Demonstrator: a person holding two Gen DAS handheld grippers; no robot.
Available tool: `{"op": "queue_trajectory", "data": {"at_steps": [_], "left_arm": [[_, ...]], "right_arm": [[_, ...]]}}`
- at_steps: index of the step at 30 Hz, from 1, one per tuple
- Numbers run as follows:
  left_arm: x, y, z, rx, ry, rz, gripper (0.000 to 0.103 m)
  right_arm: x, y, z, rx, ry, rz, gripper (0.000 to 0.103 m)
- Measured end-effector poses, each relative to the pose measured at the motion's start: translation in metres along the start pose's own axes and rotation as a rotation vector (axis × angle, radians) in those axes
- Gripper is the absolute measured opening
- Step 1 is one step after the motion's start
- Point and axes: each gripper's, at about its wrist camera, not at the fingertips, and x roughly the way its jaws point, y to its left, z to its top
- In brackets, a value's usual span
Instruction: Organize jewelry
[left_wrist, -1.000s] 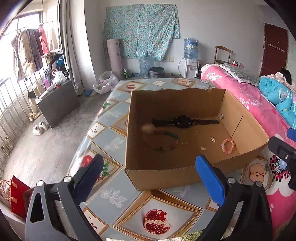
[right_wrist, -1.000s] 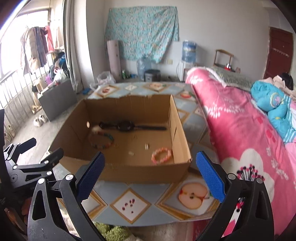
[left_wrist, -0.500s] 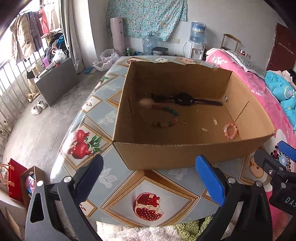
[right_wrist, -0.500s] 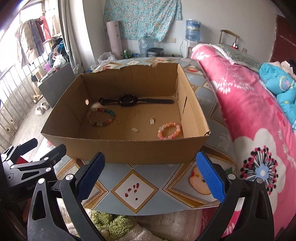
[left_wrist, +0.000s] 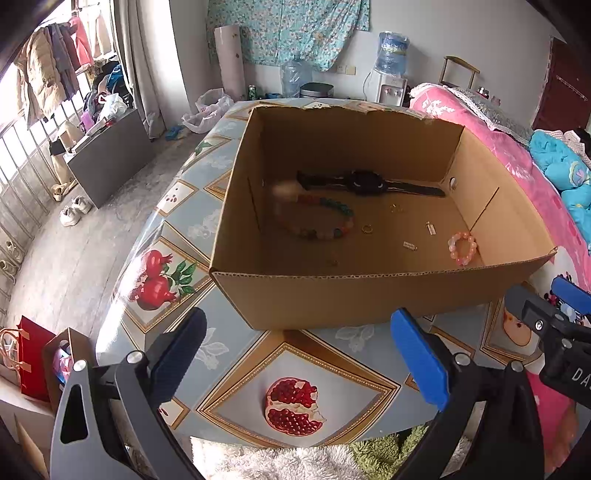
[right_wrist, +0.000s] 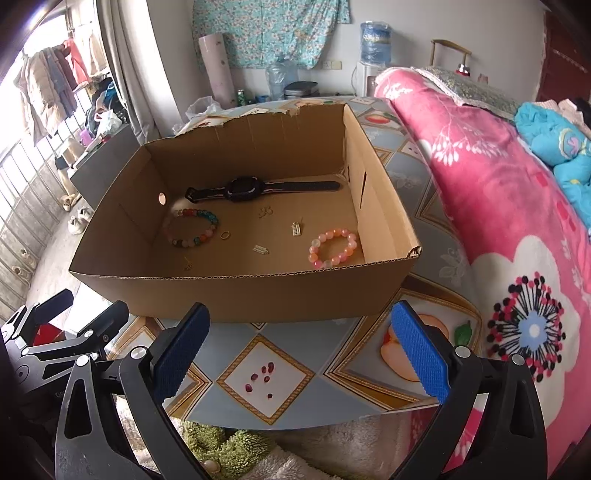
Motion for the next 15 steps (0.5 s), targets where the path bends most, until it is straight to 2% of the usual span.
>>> {"op": "queue_trajectory", "data": {"at_steps": [15], "left_arm": [[0.0066, 0.0009, 0.0014, -0.012, 0.026, -0.011, 0.098]], "right_arm": [[-0.0020, 0.0024, 0.0016, -0.012, -0.005, -0.002, 0.095]]}}
